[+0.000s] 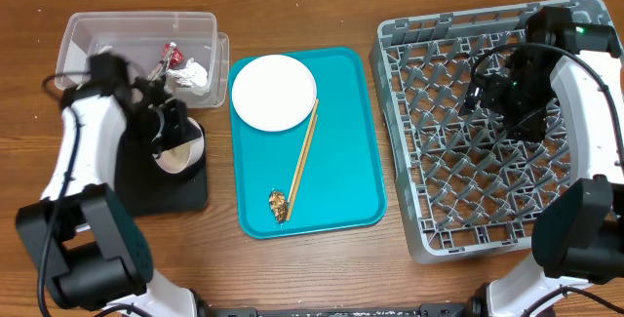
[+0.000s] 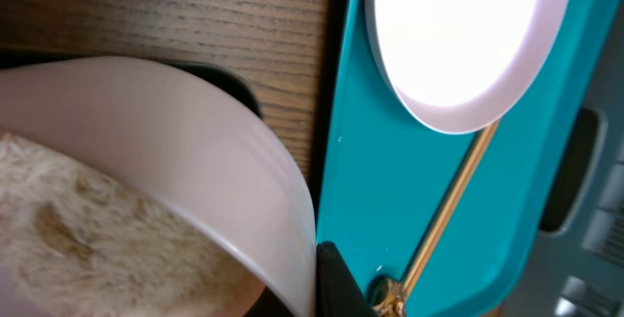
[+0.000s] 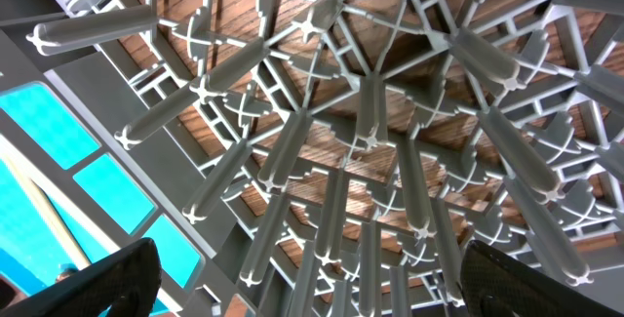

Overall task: Sort waste into correct bins and load items into the dishwasher
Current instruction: 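Carry the rice bowl left and tip the rice onto the black tray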

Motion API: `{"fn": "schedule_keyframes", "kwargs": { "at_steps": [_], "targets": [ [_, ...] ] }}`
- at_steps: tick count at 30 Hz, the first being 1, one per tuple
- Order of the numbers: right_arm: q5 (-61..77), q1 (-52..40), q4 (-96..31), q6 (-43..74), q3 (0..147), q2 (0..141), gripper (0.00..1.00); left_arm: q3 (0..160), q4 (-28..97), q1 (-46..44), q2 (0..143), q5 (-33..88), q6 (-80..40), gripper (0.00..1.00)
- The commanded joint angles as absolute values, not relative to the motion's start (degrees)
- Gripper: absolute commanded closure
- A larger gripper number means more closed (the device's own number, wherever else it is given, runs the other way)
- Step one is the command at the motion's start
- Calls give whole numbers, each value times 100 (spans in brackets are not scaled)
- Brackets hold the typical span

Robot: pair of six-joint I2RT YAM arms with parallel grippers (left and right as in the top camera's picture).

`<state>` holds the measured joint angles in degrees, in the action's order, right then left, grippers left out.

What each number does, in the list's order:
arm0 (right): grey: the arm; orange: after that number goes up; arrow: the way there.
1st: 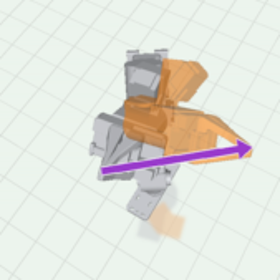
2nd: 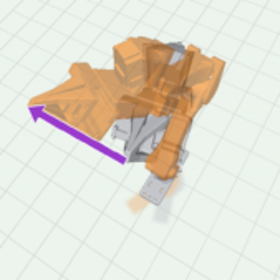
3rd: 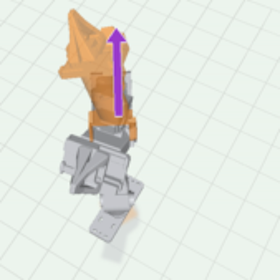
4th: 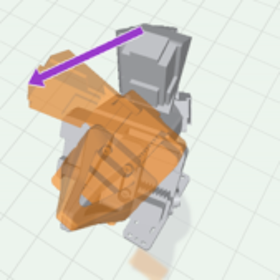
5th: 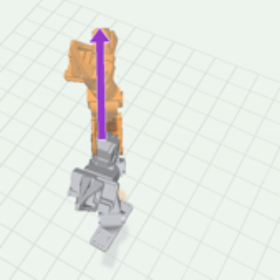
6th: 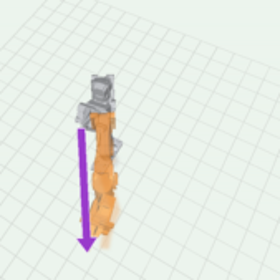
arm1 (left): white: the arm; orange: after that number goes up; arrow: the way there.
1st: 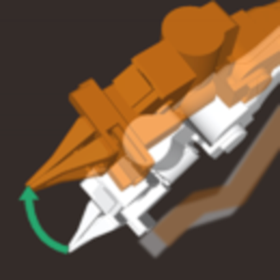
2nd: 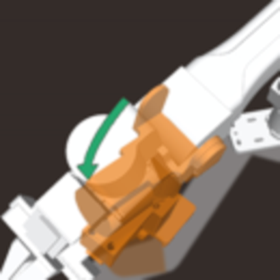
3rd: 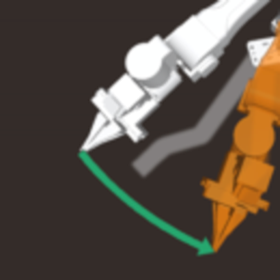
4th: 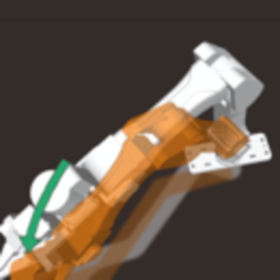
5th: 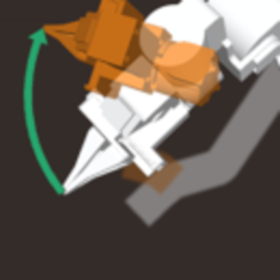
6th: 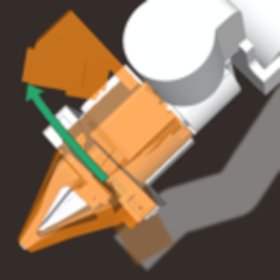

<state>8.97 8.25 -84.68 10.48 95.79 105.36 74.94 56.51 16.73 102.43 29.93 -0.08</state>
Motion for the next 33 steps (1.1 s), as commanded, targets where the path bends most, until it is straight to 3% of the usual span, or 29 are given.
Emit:
{"fn": "schedule_keyframes", "kwargs": {
  "at_steps": [1,8,11,19,33],
  "targets": [
    [906,843,-8460,1024,9649,10324,0,6967,5266,2211,10095,4871,939,96],
    [904,843,-8477,1024,9649,10324,0,6296,4886,3186,10097,7605,2473,96],
    [904,843,-8477,1024,9649,10324,0,6132,4882,3559,10097,8176,2757,96],
    [814,843,-8477,1026,9649,10324,0,5979,5127,4313,10097,8812,2497,96],
    [735,843,-8475,1026,9649,10324,0,5977,5196,4386,10097,8986,2397,96]
  ]
}}
